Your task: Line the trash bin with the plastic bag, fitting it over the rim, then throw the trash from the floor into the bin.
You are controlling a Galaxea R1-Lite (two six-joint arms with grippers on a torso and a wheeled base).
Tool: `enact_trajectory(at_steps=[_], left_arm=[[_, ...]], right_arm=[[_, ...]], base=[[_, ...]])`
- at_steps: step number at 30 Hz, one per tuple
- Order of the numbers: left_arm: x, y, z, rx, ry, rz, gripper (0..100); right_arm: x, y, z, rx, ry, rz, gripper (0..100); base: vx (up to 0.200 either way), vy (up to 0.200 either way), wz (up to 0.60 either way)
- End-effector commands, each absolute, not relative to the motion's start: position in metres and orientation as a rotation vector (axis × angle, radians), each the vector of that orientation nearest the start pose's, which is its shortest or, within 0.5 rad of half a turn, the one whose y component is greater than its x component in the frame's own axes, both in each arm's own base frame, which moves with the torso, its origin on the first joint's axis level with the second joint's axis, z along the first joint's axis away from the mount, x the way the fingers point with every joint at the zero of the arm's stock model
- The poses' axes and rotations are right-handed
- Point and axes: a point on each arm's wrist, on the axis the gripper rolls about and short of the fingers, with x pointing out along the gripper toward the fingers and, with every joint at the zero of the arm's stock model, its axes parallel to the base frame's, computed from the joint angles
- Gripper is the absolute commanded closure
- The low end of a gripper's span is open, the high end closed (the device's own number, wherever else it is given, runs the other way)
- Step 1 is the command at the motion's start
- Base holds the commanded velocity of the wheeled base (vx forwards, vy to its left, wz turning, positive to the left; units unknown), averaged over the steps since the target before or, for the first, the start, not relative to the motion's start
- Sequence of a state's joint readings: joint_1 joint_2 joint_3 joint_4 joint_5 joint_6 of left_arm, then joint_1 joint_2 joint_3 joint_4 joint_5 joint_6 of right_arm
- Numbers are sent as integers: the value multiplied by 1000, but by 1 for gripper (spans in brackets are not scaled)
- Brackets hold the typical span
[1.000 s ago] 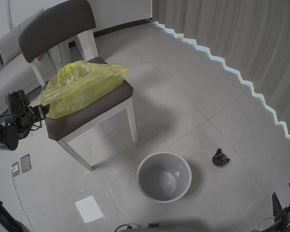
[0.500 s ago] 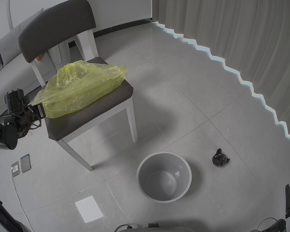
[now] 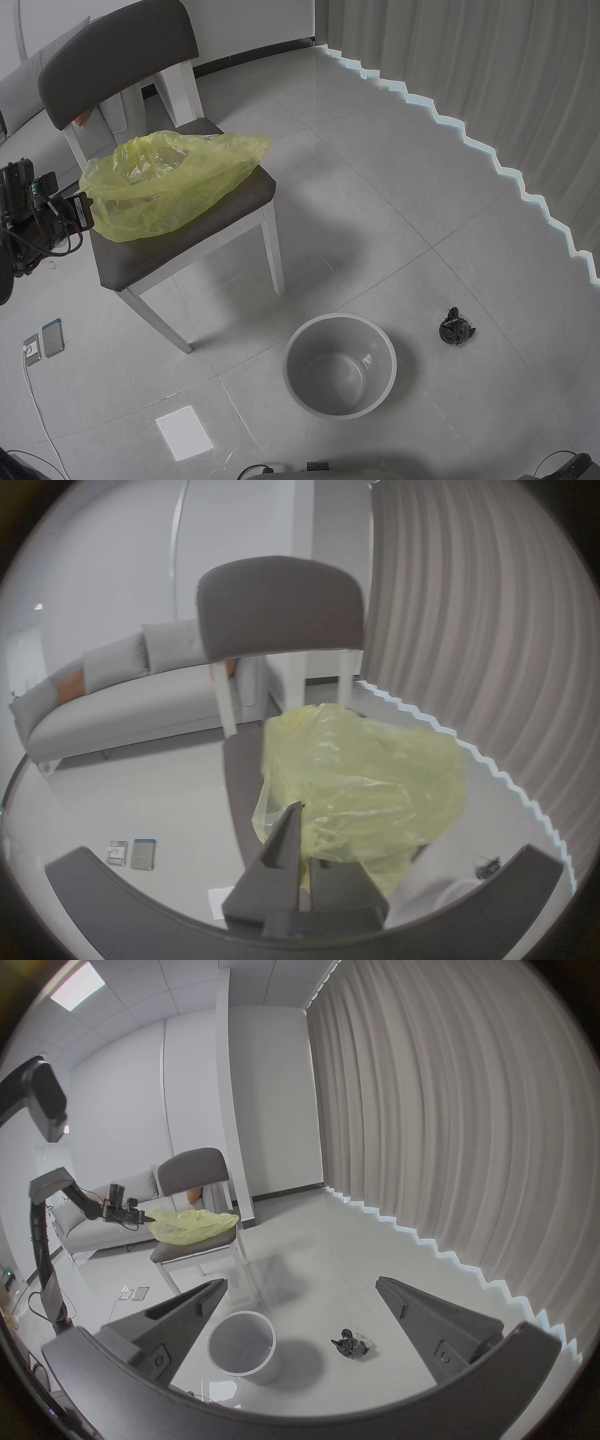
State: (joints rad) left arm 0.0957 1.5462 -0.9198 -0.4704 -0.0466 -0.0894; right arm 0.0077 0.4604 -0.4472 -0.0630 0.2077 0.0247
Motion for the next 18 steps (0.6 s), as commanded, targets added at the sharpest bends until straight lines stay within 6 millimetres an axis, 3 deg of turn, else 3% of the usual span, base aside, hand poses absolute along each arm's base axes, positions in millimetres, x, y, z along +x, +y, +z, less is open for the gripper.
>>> enact_trajectory(at_steps=[1, 3, 10, 13, 18], left_arm=[[195, -24, 318, -58, 56, -250, 100], [171, -30, 342, 20, 110, -340, 100], [120, -51, 399, 161, 49, -566, 100], [112, -60, 407, 217, 38, -656, 100], [113, -70, 403, 304, 29, -741, 100]], right_arm=[[72, 7, 250, -41, 82, 255, 0], [89, 11, 258, -51, 108, 296, 0], [118, 23, 268, -52, 146, 375, 0], [128, 26, 271, -47, 158, 390, 0], [143, 29, 268, -48, 193, 395, 0]], base=[[0, 0, 0], [0, 0, 0], [0, 0, 0], [0, 0, 0], [0, 0, 0]])
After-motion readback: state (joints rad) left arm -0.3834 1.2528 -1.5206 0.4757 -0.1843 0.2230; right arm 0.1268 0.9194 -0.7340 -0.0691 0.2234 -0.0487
